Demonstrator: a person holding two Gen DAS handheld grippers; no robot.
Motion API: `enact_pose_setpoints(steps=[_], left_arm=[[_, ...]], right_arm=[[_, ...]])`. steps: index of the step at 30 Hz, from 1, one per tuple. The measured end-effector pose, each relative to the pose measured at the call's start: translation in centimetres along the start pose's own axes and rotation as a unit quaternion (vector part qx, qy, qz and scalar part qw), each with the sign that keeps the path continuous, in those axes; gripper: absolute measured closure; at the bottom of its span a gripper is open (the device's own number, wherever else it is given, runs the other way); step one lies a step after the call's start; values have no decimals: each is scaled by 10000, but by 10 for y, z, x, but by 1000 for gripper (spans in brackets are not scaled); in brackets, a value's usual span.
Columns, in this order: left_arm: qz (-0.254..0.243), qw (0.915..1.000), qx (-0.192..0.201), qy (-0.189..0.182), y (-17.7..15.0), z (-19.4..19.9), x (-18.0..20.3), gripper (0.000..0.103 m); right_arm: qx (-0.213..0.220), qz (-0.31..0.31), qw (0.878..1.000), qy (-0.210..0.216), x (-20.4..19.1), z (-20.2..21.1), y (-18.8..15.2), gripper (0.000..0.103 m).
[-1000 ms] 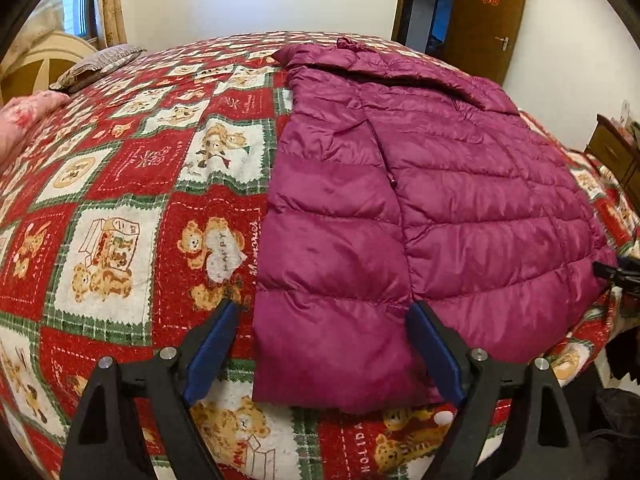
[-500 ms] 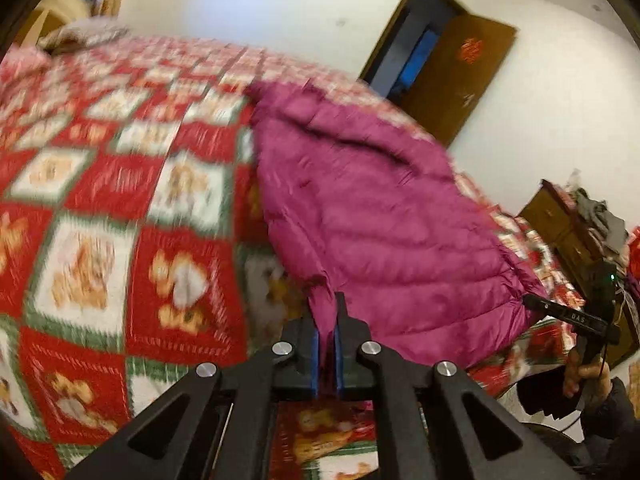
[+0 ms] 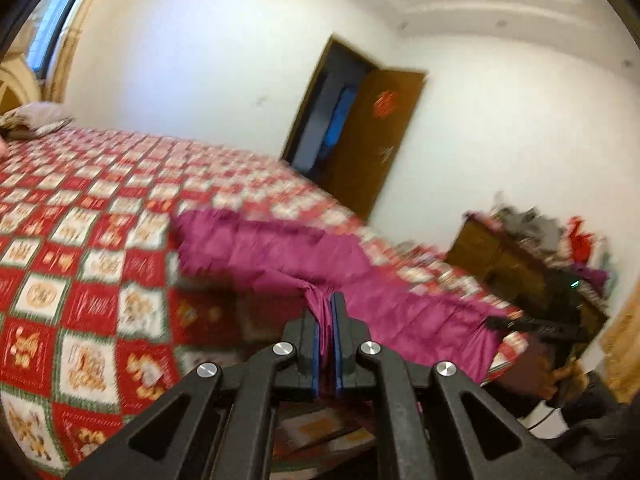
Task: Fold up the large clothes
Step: 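Grasp the jacket hem with both tools and lift it toward the collar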
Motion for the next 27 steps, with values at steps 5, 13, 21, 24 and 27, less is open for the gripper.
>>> enact_pose_setpoints(steps=[5, 13, 21, 24, 27], left_arm=[[100, 9966, 639, -509, 38, 31, 18, 99], [272, 9985, 148, 456, 82, -34, -34, 99], [879, 9784, -613, 1768, 96, -172, -140, 99], [1029, 9621, -961, 2337, 81, -215, -176, 99], [1009, 9462, -1264, 2802, 64, -245, -198, 99]], right_arm=[[534, 55, 9985, 103, -11, 49, 27, 90], [798, -160, 9964, 257, 5, 2, 119, 90], [620, -453, 9969, -168, 52, -129, 190, 90], [488, -474, 9955, -656, 82, -180, 194, 90], [364, -479, 9920, -1108, 107, -223, 189, 86]])
Point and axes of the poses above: each gripper's, at about its wrist camera, not at the fingertips, and z roughly against the way its jaws point, x to its right, y to its top, the point moved 10 cm from there along -z, roughly the way its jaws point, and after that the axes turned 4 degrees about y, right-handed, at the moved point
